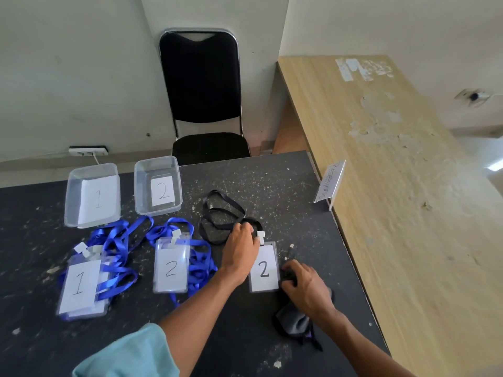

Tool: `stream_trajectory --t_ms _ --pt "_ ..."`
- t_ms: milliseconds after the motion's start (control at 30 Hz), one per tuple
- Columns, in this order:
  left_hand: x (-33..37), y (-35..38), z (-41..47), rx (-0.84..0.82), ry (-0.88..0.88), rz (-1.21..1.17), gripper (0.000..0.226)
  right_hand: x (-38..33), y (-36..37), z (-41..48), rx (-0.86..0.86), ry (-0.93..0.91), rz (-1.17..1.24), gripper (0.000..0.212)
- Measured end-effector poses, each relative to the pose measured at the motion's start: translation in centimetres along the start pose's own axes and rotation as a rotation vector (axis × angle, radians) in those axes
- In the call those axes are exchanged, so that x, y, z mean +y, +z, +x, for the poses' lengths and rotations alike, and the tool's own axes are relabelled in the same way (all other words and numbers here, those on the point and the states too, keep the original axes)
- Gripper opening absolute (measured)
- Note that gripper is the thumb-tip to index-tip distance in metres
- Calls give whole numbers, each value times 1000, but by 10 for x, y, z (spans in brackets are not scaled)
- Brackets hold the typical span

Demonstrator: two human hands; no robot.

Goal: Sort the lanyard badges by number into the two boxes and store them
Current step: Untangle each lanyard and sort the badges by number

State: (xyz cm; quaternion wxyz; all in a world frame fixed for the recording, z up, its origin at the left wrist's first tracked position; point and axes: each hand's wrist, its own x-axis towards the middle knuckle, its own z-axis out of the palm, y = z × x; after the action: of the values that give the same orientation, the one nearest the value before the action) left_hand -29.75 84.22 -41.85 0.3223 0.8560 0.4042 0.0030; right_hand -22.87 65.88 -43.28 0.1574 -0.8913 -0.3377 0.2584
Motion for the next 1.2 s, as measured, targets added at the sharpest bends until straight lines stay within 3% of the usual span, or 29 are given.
stream_trajectory --t_ms 133,267,333,467,567,633,800,1033,1200 --pt "23 10 16 -122 -264 -97 59 0 7 -5 16 26 -5 34" --pt "34 12 21 -148 -267 131 41 1 1 -9 18 12 76 25" --pt "37 9 22 -145 -248 117 32 5 -7 -10 22 37 161 16" --pt "32 -15 23 -237 -229 -215 14 12 -31 -8 58 62 336 12" --pt "24 -36 24 -527 -302 -659 7 11 -58 -2 82 37 381 17" --pt "16 -46 26 -643 -291 -690 7 5 -72 5 71 11 349 19" --pt "-15 -34 31 -459 -141 -323 13 -19 -67 29 78 -144 167 17" --pt "-22 -13 31 -302 -45 -220 33 -53 6 39 109 -233 -29 19" --pt "-25 -10 30 -263 -49 -247 40 -39 19 13 -144 -420 -121 28"
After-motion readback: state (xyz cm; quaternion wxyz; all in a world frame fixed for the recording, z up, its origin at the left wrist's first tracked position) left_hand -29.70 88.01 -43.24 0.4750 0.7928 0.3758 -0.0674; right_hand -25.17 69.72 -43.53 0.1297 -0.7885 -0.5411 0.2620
